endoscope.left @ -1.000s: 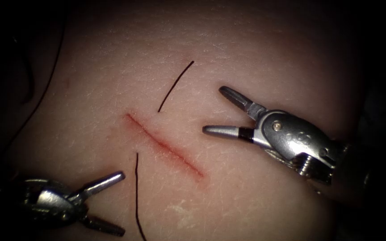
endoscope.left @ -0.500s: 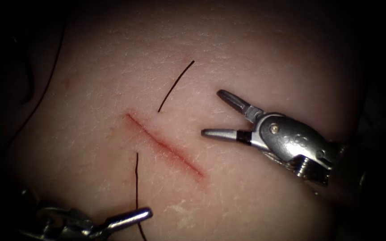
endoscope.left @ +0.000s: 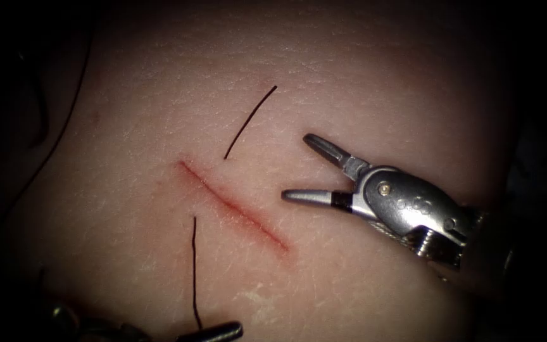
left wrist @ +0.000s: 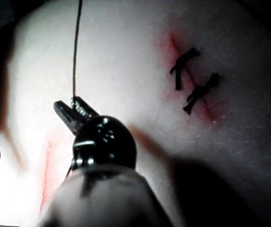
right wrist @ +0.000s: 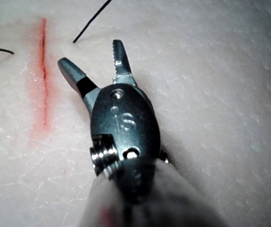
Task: Wound Closure
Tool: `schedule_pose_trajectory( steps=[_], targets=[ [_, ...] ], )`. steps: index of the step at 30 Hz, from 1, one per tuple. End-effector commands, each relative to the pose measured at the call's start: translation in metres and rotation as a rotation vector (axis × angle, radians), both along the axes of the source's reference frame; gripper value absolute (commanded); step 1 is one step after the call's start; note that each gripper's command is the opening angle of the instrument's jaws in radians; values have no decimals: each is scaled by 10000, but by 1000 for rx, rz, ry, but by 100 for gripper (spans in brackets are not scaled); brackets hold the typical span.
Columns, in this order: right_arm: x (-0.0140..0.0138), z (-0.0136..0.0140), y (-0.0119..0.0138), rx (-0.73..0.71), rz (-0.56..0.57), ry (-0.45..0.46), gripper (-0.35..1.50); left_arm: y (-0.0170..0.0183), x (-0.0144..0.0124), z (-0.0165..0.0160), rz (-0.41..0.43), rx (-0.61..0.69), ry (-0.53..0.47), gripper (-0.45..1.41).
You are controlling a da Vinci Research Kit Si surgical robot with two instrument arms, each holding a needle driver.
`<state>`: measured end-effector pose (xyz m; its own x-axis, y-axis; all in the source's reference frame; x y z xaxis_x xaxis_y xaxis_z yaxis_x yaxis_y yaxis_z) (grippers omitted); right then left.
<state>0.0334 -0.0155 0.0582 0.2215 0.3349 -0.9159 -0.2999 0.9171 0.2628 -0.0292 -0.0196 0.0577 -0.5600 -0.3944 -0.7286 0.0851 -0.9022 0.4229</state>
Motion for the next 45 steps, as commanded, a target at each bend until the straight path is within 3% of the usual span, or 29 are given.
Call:
schedule_pose_trajectory(
  steps=[1, 9, 16, 24, 30, 40, 43, 45],
  targets=[
    [9, 6, -7, 4, -15, 2, 108, -5, -3, 7, -2, 8, 0, -45],
    [10, -8, -20, -14, -174, 77, 103, 18, 25, 11, 17, 3, 7, -45],
    [50, -26, -31, -203, -326, 131, 103, 31, 32, 26, 43, -10, 3, -45],
    [87, -31, -30, -362, -388, 181, 103, 36, 34, 29, 82, -2, -1, -45],
    [109, -35, -33, -467, -430, 238, 81, 39, 34, 27, 100, 5, 5, -45],
    [131, -29, -39, -565, -481, 293, 78, 41, 37, 25, 112, 7, 7, -45],
    [137, -27, -43, -590, -512, 302, 52, 41, 37, 25, 116, 10, 11, -45],
    [139, -25, -48, -599, -557, 304, -35, 41, 38, 24, 116, 10, 11, -45]
  ],
)
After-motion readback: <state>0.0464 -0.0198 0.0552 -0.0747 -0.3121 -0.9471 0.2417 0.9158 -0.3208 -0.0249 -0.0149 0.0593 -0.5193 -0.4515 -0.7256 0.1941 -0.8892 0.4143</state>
